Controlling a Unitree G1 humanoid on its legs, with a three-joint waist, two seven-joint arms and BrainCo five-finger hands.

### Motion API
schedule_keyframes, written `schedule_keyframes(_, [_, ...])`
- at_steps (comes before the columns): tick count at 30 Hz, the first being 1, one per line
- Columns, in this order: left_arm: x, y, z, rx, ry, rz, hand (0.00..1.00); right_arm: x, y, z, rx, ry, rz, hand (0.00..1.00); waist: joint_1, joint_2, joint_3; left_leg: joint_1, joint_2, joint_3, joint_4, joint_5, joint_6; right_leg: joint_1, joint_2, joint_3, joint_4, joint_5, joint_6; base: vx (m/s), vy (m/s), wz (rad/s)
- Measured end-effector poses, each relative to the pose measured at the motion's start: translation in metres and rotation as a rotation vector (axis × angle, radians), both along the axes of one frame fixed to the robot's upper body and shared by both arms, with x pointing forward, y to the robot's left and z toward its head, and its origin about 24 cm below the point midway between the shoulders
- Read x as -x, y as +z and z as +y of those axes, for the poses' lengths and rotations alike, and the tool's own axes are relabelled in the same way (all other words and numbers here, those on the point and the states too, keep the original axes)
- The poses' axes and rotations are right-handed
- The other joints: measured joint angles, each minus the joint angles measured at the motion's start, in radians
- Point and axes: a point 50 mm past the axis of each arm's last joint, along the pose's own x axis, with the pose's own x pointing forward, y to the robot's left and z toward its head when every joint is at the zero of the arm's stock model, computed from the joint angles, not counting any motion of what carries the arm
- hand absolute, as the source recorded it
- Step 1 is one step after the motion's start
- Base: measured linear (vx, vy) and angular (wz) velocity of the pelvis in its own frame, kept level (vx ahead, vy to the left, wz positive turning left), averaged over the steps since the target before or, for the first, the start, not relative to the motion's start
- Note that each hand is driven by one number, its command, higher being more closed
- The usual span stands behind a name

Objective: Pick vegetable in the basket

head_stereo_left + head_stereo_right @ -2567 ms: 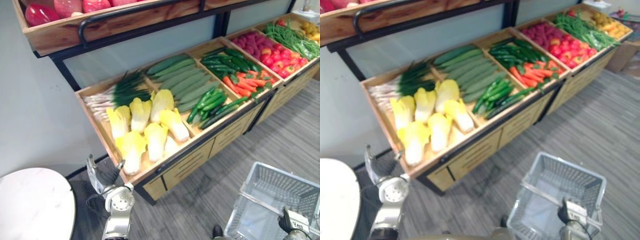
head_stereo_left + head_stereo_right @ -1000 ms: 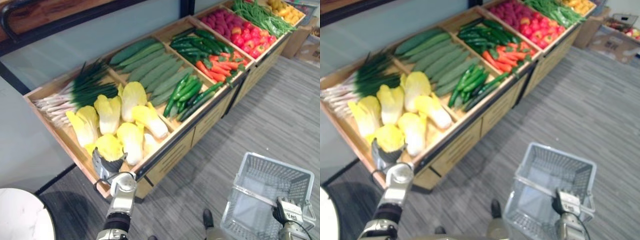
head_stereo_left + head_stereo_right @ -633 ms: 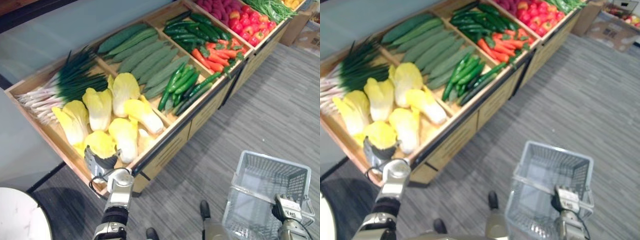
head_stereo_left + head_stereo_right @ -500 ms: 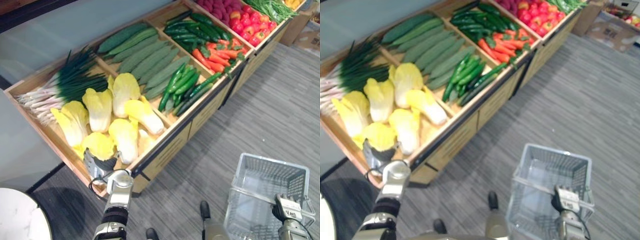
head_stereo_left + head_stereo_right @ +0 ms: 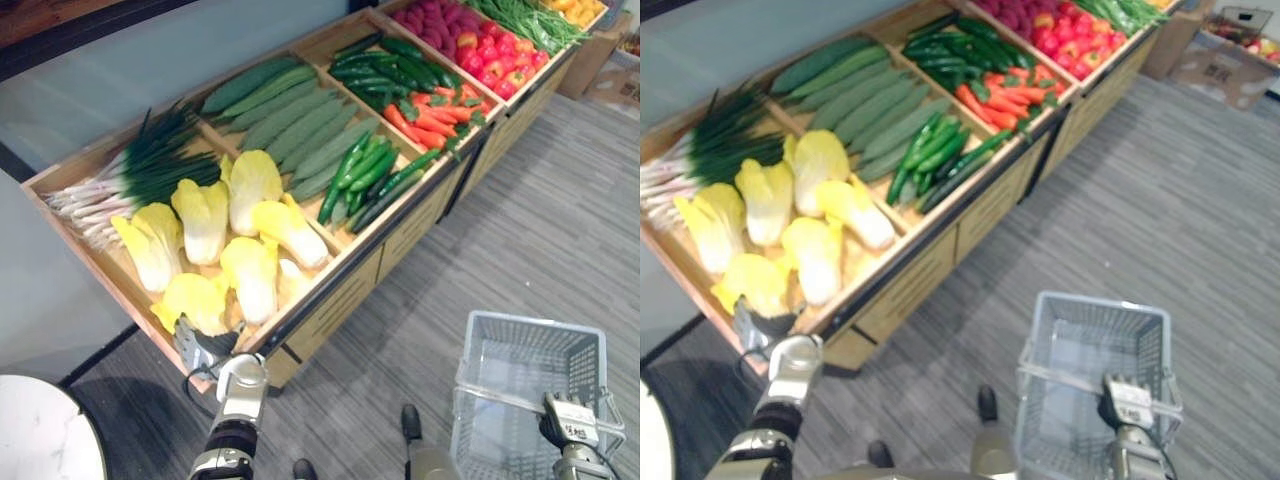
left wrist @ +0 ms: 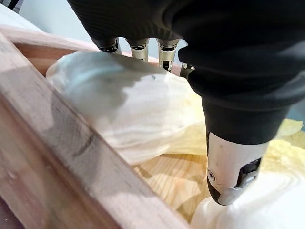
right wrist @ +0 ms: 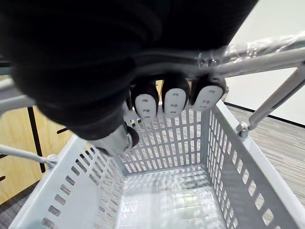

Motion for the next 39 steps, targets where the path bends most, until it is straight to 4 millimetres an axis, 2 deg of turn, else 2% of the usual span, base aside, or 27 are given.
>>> schedule_keyframes(3, [-0.001, -0.004, -0.001, -0.008, -0.001, 0.046, 0.00, 0.000, 0.002, -0.004, 0.011, 0.009, 0.001, 1.00, -0.001, 0.011, 0.005, 0.014, 0.000, 0.002, -0.011, 0.000, 0.000, 0.009, 0.002, 0.000, -0.001, 0.000, 0.001, 0.02, -0.008, -0.01])
schedule_keyframes(7, [-0.004, -0.006, 0.000, -0.008, 0.000, 0.077, 0.00, -0.006, 0.005, -0.005, 0.018, 0.033, -0.009, 1.00, -0.003, 0.010, 0.015, 0.017, 0.001, 0.006, -0.011, 0.000, 0.000, 0.008, 0.004, 0.006, -0.002, 0.000, 0.001, 0.00, -0.017, -0.05])
schedule_keyframes(13, [-0.006, -0.007, 0.011, -0.056, 0.013, 0.158, 0.00, -0.018, 0.014, -0.002, 0.026, 0.123, -0.031, 1.00, -0.004, 0.020, 0.023, -0.001, 0.011, 0.040, -0.010, 0.000, -0.005, -0.033, 0.015, 0.041, -0.004, 0.001, -0.001, -0.05, -0.040, -0.18])
schedule_keyframes(14, [-0.006, -0.005, 0.015, -0.068, 0.025, 0.168, 1.00, -0.021, 0.016, -0.001, 0.029, 0.143, -0.038, 1.00, -0.002, 0.019, 0.024, -0.005, 0.014, 0.052, -0.010, -0.001, -0.008, -0.044, 0.019, 0.048, -0.006, 0.000, -0.003, -0.04, -0.048, -0.21])
schedule_keyframes(17, [-0.005, -0.006, 0.021, -0.103, 0.030, 0.211, 1.00, -0.025, 0.020, -0.002, 0.031, 0.164, -0.050, 1.00, -0.006, 0.025, 0.030, -0.004, 0.019, 0.060, -0.010, 0.000, -0.011, -0.045, 0.026, 0.055, -0.014, 0.005, -0.006, -0.01, -0.046, -0.14])
schedule_keyframes(19, [-0.005, 0.000, 0.039, -0.158, 0.052, 0.253, 1.00, -0.026, 0.021, -0.002, 0.019, 0.166, -0.056, 1.00, -0.008, 0.025, 0.032, -0.002, 0.026, 0.072, -0.011, -0.002, -0.019, -0.045, 0.036, 0.061, -0.023, 0.015, -0.005, 0.05, -0.066, -0.12])
schedule_keyframes(28, [-0.003, -0.001, 0.040, -0.160, 0.043, 0.264, 1.00, -0.028, 0.024, -0.001, 0.020, 0.181, -0.071, 1.00, -0.008, 0.026, 0.032, 0.006, 0.022, 0.075, -0.013, -0.003, -0.020, -0.037, 0.035, 0.061, -0.028, 0.019, -0.007, 0.01, -0.007, -0.01])
schedule_keyframes(33, [-0.006, -0.001, 0.034, -0.131, 0.014, 0.220, 1.00, -0.024, 0.021, 0.000, 0.022, 0.161, -0.056, 1.00, -0.017, 0.024, 0.034, 0.026, 0.018, 0.048, -0.020, -0.003, -0.020, -0.001, 0.026, 0.030, -0.030, 0.018, -0.006, 0.00, -0.016, 0.16])
schedule_keyframes(39, [-0.011, 0.004, 0.018, -0.076, -0.027, 0.125, 1.00, -0.020, 0.015, 0.003, 0.021, 0.122, -0.042, 1.00, -0.008, 0.026, 0.033, 0.034, 0.006, 0.014, -0.025, 0.000, -0.016, 0.025, 0.011, -0.002, -0.030, 0.018, -0.006, -0.01, -0.010, 0.16])
